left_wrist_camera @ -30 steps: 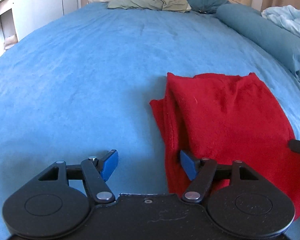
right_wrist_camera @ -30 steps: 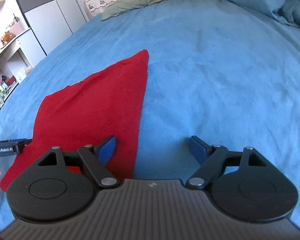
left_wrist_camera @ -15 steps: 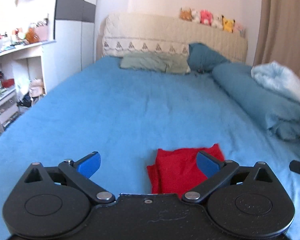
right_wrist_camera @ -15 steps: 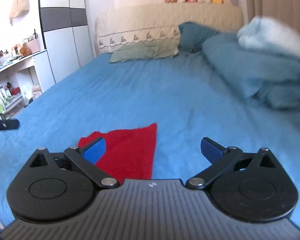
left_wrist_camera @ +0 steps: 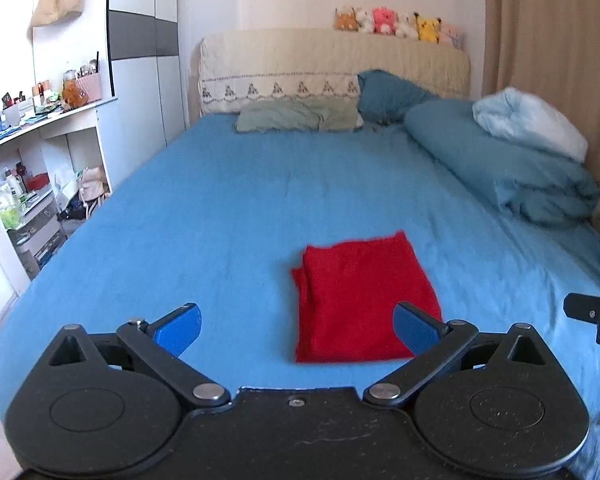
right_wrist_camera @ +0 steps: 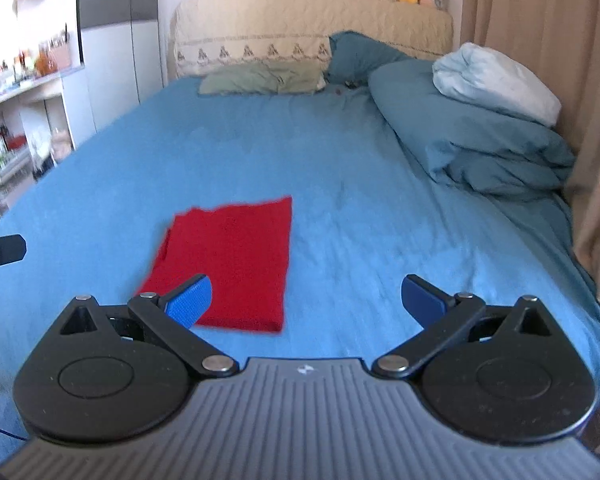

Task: Fold small clothes

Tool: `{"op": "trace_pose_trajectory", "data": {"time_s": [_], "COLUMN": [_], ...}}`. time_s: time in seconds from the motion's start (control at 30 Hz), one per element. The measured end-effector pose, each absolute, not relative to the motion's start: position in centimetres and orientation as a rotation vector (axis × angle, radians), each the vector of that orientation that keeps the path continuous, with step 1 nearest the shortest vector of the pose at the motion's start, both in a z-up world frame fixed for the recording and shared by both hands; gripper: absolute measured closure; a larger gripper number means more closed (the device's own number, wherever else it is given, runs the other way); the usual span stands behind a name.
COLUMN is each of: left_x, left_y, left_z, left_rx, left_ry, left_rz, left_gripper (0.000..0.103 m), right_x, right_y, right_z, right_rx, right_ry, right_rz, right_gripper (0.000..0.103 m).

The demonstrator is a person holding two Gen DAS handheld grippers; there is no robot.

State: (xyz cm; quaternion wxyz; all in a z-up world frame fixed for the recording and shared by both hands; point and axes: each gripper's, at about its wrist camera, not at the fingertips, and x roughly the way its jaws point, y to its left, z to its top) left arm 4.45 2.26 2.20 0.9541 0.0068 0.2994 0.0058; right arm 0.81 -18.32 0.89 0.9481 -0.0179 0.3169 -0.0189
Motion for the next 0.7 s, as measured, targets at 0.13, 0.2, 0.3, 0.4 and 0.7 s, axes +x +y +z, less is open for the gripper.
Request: {"op": "trace_pose_trajectory", "data": {"time_s": [0.13, 0.2, 0.3, 0.4, 0.7], "left_x": [2.9, 2.2, 1.8, 1.7, 1.6], "left_y": [1.6, 1.4, 1.1, 1.0, 1.1], "left_z": [0.9, 0.4, 0.0, -0.1, -0.4], "left_rx": [0.048, 0.053, 0.068, 0.066, 0.060], "left_ry": [0.637, 0.635, 0.640, 0.644, 0.650], "left_rz": [0.000, -0.005, -0.002, 0.000, -0.007], "left_gripper": [0.000, 0.000, 0.000, 0.000, 0.000], "right_x": [-0.7, -1.1, -1.4, -1.5, -1.8], "right_y": [-17.8, -17.7, -17.3, -17.3, -17.1], "right_z": [-0.7, -1.5, -2.3, -2.6, -3.0], "right_rx": [-0.009, -0.008, -0.016, -0.011, -0.005], "right_ry": [0.691, 0.707, 0.724, 0.733, 0.753], "right_rz": [-0.035, -0.035, -0.037, -0.033, -0.035], "right_gripper": [0.000, 0.000, 0.000, 0.000, 0.000]}}
